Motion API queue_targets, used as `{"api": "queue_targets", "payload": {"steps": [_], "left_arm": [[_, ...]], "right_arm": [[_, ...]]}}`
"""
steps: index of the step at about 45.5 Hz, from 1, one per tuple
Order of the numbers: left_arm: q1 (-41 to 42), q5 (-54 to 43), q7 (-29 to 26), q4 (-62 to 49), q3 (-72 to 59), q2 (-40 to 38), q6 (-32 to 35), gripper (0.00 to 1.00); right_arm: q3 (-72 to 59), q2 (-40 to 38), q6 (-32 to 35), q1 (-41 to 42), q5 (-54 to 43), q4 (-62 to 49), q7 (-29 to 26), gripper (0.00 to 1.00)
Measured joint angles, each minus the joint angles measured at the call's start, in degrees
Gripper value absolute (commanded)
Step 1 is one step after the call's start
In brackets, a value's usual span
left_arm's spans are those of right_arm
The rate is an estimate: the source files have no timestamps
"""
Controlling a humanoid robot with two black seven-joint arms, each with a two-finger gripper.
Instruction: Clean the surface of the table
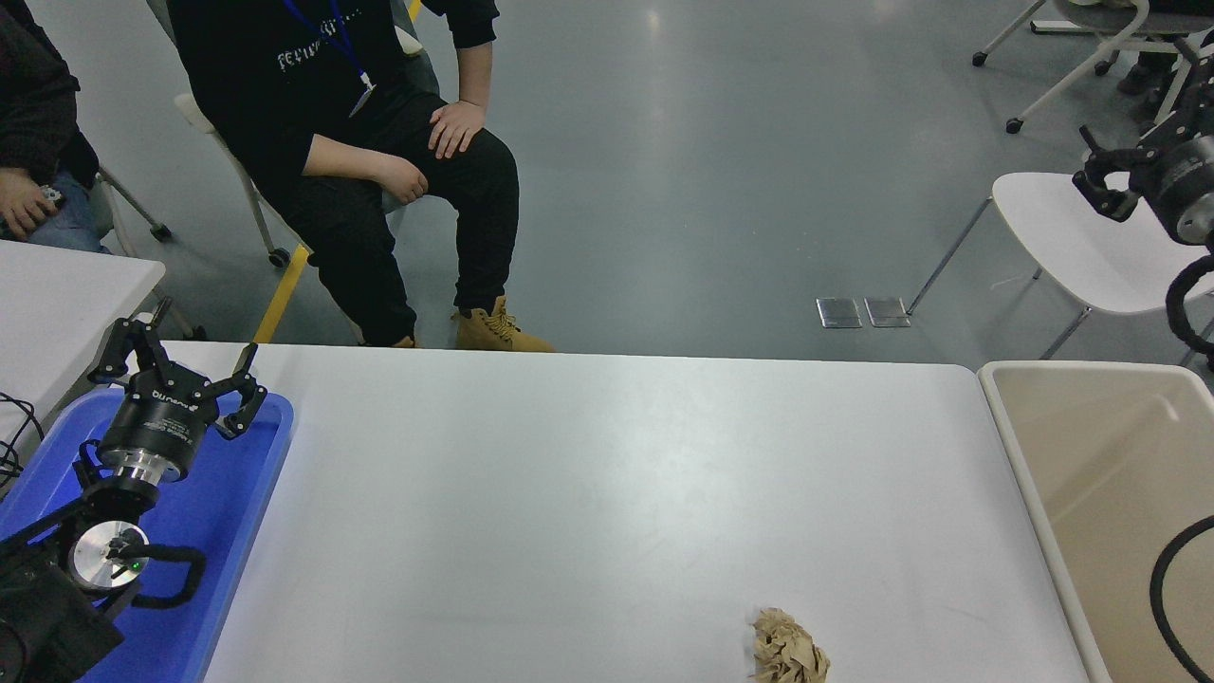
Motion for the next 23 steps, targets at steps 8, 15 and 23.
{"api": "queue_targets", "payload": {"steps": [8, 15, 23], "left_arm": [[0.0, 0.0, 0.0, 0.0, 0.0, 0.0, 0.0, 1.0], [0.0, 0.0, 0.0, 0.0, 0.0, 0.0, 0.0, 1.0], [0.0, 0.0, 0.0, 0.0, 0.0, 0.0, 0.0, 1.0]], "right_arm": [[1.9, 1.0, 1.1, -4.5, 0.6, 2.2, 0.9, 0.98], [2.7, 1.7, 2.1, -7.5, 0.7, 3.0, 1.9, 0.98], [3.1, 3.1, 2.9, -11.0, 0.6, 3.4, 3.3, 0.98]]}}
